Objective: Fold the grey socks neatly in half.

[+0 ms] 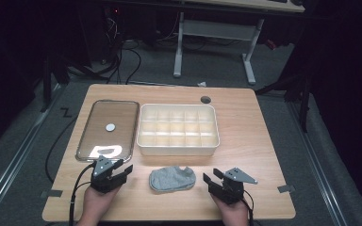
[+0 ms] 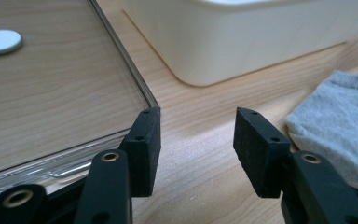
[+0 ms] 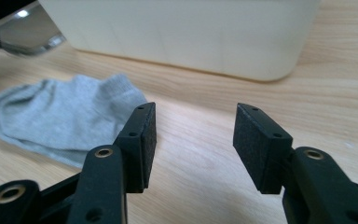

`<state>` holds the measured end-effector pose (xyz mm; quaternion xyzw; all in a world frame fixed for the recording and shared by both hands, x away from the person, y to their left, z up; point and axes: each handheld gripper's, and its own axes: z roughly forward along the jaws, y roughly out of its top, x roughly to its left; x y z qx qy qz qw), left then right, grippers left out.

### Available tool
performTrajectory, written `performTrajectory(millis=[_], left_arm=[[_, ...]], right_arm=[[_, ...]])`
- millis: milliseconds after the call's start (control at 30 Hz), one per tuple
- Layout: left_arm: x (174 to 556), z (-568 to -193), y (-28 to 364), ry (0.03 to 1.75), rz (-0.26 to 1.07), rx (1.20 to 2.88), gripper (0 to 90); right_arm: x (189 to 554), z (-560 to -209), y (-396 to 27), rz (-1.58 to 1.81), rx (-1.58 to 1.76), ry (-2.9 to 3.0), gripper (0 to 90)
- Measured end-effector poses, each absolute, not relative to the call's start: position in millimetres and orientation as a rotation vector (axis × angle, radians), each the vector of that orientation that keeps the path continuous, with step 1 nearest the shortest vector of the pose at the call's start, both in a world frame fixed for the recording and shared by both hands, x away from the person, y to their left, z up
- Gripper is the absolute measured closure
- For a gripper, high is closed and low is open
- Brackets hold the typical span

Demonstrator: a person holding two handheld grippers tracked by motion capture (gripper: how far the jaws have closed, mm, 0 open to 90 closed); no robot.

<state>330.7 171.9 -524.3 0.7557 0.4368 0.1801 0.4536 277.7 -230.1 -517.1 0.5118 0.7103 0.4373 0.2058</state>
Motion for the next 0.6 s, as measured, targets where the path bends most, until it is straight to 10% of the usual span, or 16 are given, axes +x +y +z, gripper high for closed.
performTrajectory(millis=[600], left_arm=[[327.7,-521.6,163.6,1.034,0.433,1.903,51.2]], right_arm=[[274.9,-518.7,-232.9,1.168,1.41,1.957,50.3]])
